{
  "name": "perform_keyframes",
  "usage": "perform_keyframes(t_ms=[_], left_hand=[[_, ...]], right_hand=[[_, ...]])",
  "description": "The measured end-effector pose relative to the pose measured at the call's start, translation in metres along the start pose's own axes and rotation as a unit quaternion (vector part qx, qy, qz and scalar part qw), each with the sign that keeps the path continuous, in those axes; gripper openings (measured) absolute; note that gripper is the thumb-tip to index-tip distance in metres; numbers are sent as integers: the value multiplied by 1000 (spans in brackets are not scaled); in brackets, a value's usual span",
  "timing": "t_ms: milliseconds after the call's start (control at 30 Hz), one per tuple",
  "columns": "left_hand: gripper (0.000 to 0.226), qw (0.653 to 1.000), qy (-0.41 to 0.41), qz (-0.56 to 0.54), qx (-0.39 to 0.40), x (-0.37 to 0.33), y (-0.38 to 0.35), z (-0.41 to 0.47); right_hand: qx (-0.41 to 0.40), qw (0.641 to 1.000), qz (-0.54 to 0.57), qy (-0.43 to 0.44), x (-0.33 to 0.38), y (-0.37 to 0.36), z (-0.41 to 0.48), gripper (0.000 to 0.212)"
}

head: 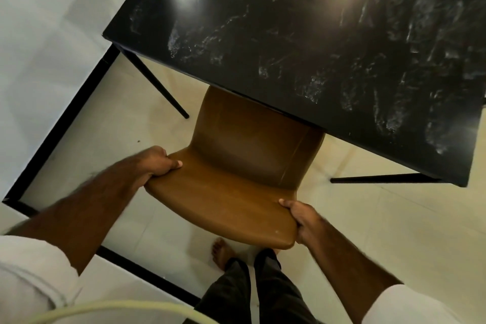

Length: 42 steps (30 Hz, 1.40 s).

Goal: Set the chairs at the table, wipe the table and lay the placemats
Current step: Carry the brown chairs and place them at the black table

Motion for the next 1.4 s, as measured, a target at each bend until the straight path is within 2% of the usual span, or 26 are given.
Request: perform_keyframes(t_ms=[333, 467, 733, 967, 1167, 1267, 1400], left_hand=[[63, 1000, -1, 12, -1, 4, -1, -3], [61, 1000, 7, 5, 2, 11, -5, -5], [62, 1000, 11, 26, -2, 11, -8, -9], [59, 1000, 21, -3, 1, 14, -8, -4], [55, 1000, 2, -21, 4, 2, 6, 13], [52, 999, -25, -32, 2, -13, 13, 19], [51, 999, -30, -23, 13, -20, 20, 24]], right_hand=[[2, 1000, 24, 3, -9, 0, 15, 32], [-1, 1000, 18, 1, -15, -1, 21, 39], [-9, 1000, -5, 9, -14, 3, 25, 38], [-23, 1000, 3, 14, -14, 4, 29, 40], [-46, 999, 5, 17, -3, -5, 21, 28], [-63, 998, 7, 23, 12, -4, 22, 42], [-69, 998, 3, 13, 22, -7, 21, 45]])
Point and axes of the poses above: each hand's wrist, its own z-axis towards the middle knuckle, its own y-axis out of the back of the hand, x = y × z, the point moved 2 cm from there along z, towards the middle knuckle, and after that the axes turned 1 degree about x, right-handed, at the moved point
